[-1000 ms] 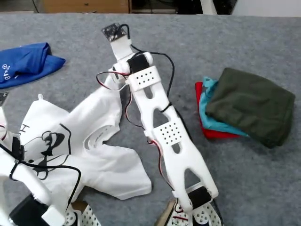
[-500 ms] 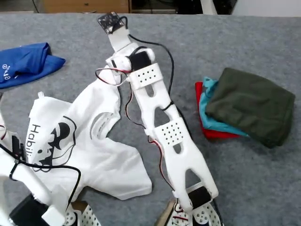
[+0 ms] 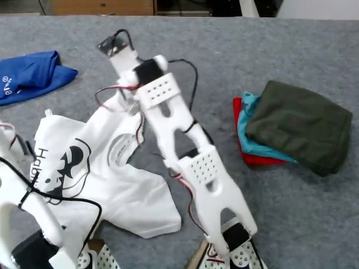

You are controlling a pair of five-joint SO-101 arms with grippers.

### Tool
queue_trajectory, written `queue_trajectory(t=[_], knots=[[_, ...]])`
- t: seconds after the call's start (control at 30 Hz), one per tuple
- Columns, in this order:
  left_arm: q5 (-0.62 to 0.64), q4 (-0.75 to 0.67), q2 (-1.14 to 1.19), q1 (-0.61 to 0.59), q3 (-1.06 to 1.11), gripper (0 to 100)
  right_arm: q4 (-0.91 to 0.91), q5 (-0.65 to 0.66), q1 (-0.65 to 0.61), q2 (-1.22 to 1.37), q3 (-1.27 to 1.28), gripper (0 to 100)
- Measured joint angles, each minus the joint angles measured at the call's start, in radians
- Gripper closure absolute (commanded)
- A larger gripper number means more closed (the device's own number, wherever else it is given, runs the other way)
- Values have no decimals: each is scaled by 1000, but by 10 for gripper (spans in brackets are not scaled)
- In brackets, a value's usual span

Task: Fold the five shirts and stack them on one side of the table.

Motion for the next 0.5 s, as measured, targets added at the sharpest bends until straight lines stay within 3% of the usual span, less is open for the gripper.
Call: queue_trajectory(t=[0.2, 0.5], knots=[[118, -153, 0, 15, 5, 864, -106, -198, -63, -64, 299, 693], [198, -454, 0, 18, 204, 864, -218, -339, -60, 55, 321, 711]])
